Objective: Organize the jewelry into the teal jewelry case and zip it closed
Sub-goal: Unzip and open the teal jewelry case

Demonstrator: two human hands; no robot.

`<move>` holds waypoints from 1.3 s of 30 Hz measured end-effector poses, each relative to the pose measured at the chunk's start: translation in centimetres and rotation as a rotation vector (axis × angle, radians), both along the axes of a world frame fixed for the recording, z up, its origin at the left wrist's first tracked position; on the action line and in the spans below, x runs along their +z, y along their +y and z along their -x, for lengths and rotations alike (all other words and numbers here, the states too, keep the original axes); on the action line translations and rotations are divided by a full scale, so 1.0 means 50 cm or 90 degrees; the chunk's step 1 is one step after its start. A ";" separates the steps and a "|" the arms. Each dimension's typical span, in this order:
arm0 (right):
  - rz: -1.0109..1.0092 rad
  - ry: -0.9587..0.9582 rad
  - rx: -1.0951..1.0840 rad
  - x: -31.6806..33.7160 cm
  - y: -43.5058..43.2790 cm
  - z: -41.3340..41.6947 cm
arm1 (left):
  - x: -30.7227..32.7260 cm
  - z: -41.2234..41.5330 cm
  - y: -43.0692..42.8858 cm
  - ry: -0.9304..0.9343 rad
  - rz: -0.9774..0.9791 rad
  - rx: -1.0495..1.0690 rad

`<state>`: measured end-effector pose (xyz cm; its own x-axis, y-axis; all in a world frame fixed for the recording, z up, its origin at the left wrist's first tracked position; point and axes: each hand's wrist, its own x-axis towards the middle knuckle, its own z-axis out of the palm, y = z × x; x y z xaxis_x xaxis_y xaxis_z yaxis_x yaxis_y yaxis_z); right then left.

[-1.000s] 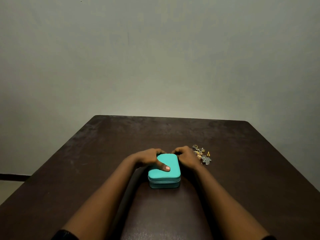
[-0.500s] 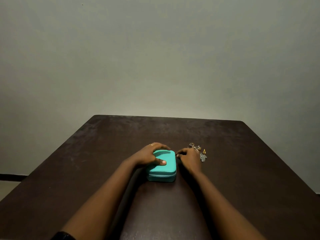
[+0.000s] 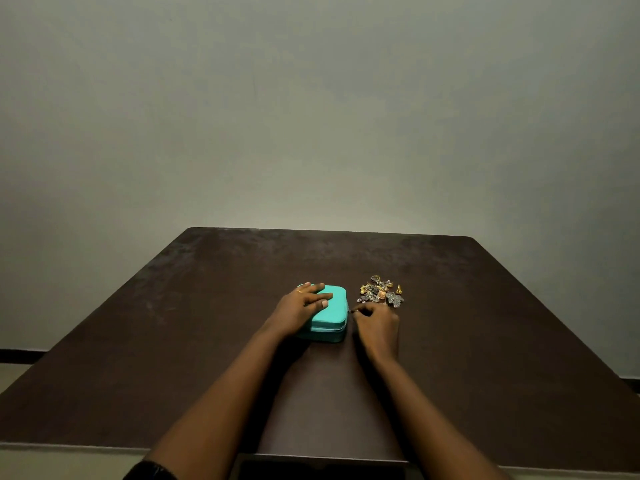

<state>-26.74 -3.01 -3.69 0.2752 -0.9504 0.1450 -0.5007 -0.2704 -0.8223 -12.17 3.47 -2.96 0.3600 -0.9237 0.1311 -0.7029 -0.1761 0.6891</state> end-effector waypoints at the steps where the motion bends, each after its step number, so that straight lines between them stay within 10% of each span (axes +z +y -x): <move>1: 0.009 0.001 -0.002 -0.003 0.008 0.005 | -0.001 -0.001 -0.001 0.000 0.000 0.003; 17: 0.097 0.031 -0.147 -0.037 0.145 -0.002 | 0.000 0.016 -0.004 -0.014 0.017 0.052; 26: 0.116 0.063 0.024 -0.034 0.154 -0.029 | 0.005 0.024 0.008 0.020 0.024 0.057; 39: 0.482 0.287 0.403 -0.004 0.005 0.011 | -0.001 0.100 0.082 -0.013 0.129 0.398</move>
<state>-27.27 -2.74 -3.90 0.8589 -0.3237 0.3969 -0.3063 -0.9457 -0.1084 -17.17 7.58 -3.01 0.8164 -0.4976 0.2932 -0.5234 -0.4229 0.7397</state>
